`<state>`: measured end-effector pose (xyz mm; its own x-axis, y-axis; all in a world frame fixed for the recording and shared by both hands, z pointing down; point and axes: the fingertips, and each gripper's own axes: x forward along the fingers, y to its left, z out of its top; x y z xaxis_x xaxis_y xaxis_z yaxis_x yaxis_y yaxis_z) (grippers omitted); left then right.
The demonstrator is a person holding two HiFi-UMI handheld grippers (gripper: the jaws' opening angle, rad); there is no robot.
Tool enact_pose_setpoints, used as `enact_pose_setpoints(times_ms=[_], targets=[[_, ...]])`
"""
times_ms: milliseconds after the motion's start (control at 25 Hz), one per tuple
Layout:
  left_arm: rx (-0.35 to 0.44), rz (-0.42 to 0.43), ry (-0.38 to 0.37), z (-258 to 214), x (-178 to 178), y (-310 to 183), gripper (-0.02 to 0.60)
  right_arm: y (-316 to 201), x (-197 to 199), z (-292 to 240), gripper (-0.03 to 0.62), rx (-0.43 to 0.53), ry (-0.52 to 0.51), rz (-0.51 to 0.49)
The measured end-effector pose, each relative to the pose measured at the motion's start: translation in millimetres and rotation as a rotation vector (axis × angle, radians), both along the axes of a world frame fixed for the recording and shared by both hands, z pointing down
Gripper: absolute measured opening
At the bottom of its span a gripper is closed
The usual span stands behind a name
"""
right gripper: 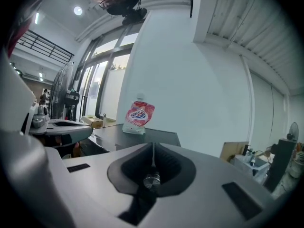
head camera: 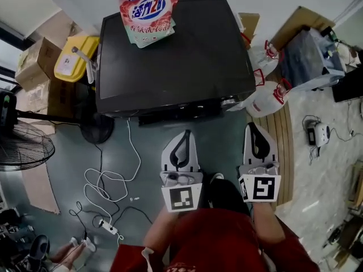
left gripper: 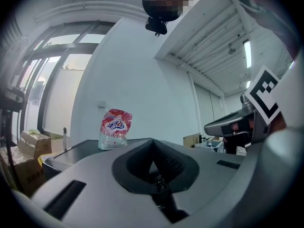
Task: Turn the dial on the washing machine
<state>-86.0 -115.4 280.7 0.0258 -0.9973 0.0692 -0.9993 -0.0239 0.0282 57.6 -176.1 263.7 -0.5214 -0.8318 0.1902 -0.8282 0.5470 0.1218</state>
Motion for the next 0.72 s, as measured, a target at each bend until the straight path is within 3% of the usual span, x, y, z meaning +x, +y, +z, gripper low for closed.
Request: enact_pose_setpoints(times_ms=[240, 400, 720], targets=[[-0.104, 0.041, -0.041, 67.2, 3.0, -9.9, 0.009, -11.0, -7.7, 64.8, 0.023, -0.065, 0.040, -0.016], [-0.067, 0.010, -0.011, 105.2, 7.6, -24.5, 0.009, -21.0, -9.5, 105.8, 0.028, -0.092, 0.045, -0.033], [-0.107, -0.066, -0.018, 174.2, 34.2, -23.9, 0.009, -23.5, 6.0, 178.8, 0.032, -0.122, 0.028, -0.079]])
